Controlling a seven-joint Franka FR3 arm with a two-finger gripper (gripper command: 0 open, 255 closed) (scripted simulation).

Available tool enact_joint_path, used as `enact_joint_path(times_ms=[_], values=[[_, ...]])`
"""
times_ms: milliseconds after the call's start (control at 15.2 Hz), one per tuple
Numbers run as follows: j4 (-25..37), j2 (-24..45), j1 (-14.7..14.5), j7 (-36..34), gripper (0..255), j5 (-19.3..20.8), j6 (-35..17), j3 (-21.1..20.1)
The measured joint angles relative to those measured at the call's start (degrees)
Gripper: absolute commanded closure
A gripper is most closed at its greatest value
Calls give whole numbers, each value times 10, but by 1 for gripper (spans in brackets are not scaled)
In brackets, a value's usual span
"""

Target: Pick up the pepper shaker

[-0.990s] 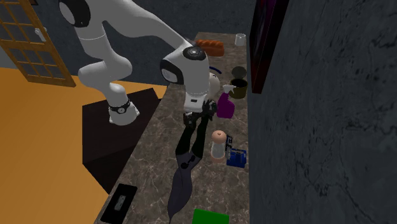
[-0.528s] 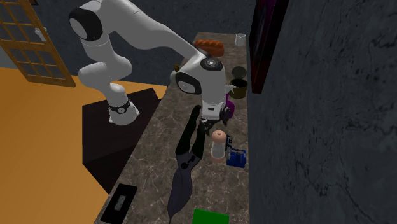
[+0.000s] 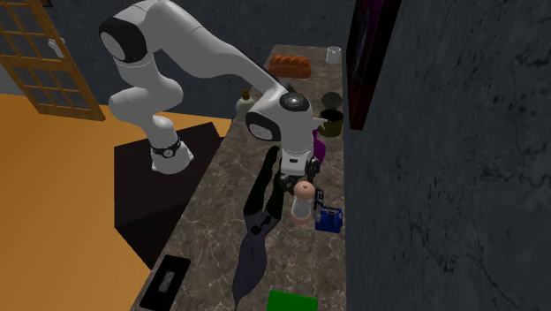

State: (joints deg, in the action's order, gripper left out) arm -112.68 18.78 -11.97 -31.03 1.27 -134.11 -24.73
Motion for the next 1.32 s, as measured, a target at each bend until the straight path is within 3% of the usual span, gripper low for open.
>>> enact_joint_path(times_ms=[594, 1320], values=[[1, 0, 0, 0, 255, 1, -3, 0], [27, -40, 8, 7, 255, -19, 64, -8]])
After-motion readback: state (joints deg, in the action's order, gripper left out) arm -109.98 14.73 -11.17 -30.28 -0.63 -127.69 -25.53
